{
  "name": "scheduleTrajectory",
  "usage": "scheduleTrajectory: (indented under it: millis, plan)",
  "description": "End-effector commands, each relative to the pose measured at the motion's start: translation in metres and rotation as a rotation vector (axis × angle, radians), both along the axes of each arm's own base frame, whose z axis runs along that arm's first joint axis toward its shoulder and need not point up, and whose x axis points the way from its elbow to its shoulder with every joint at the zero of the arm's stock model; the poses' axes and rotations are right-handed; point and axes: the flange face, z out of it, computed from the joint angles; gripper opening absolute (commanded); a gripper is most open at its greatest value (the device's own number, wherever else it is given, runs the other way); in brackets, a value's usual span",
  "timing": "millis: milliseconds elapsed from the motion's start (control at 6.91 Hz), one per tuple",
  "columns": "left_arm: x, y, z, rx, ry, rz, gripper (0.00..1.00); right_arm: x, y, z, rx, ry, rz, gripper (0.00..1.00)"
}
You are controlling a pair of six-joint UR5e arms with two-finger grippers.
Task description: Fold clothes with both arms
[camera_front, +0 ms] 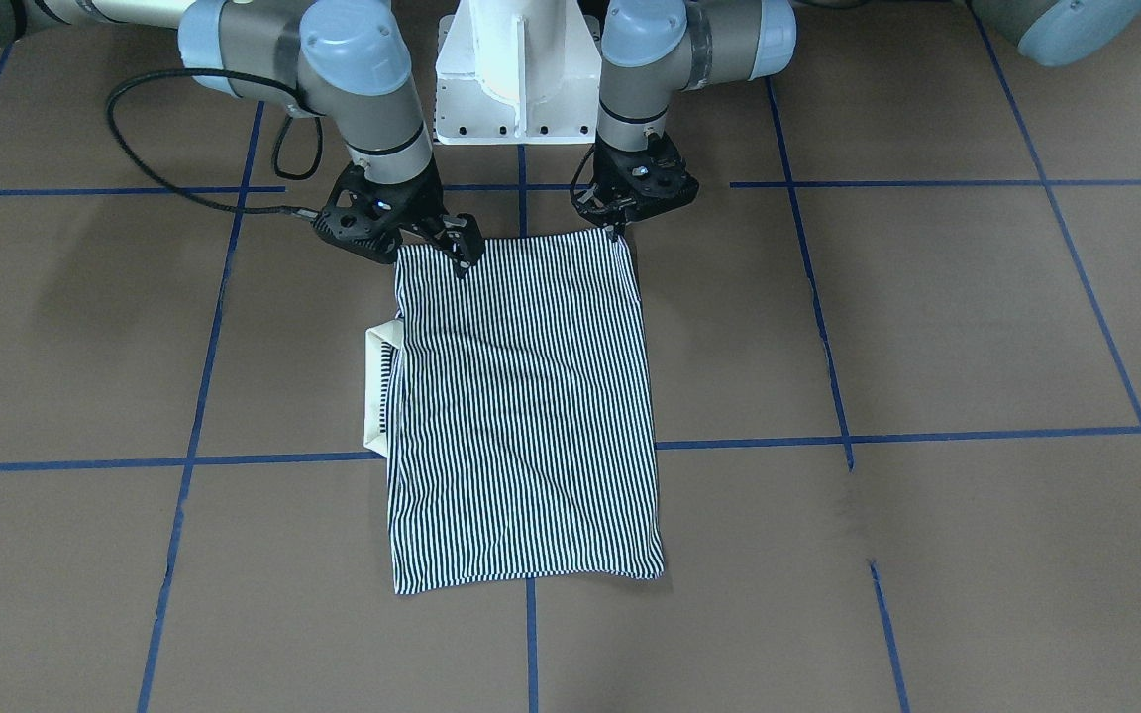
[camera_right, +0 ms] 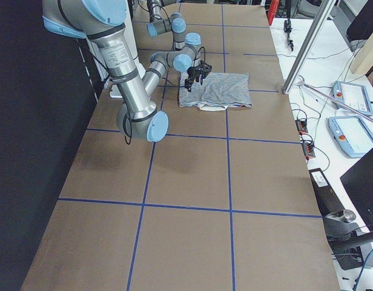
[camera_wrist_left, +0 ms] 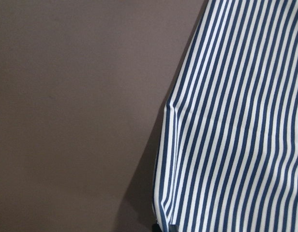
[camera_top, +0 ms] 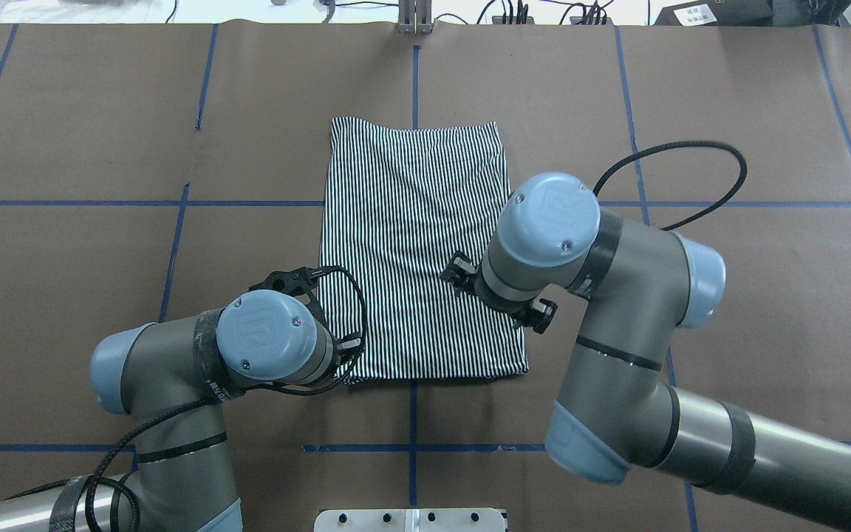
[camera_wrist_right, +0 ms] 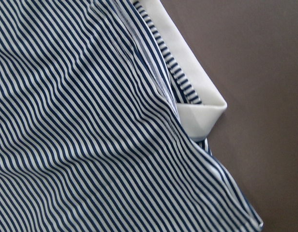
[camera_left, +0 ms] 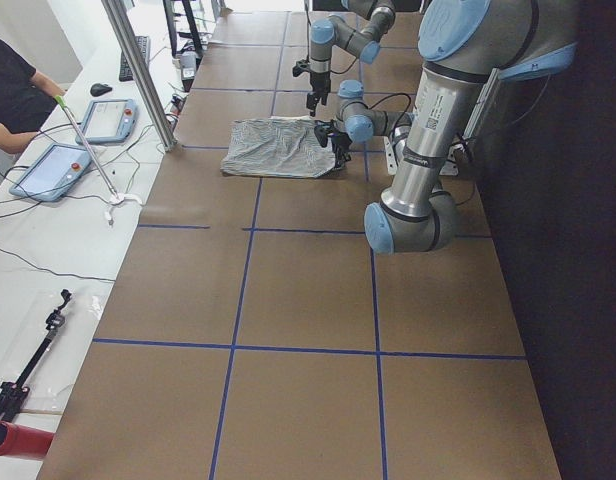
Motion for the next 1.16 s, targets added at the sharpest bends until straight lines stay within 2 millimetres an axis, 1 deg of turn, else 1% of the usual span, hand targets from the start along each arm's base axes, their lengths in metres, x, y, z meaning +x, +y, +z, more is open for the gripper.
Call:
scheduleTrajectory:
  millis: [0,289,579,868,1013]
  plan:
    - [-0.005,-0.003,-0.003,0.004,0.007,-0.006,0.0,-0.036,0.047,0.007,-0.096,0.01,0.118,1.0]
    - [-0.005,-0.002,-0.004,0.005,0.01,-0.004,0.0,-0.047,0.052,0.018,-0.11,0.041,0.114,1.0]
    - [-0.008,-0.002,-0.007,0.007,0.017,-0.006,0.0,-0.059,0.048,0.036,-0.119,0.078,0.114,1.0]
    - [-0.009,-0.002,-0.007,0.007,0.017,-0.006,0.0,-0.06,0.042,0.043,-0.122,0.094,0.121,1.0]
    - [-0.009,-0.002,-0.005,0.006,0.014,-0.006,0.0,-0.056,0.033,0.043,-0.124,0.094,0.136,1.0]
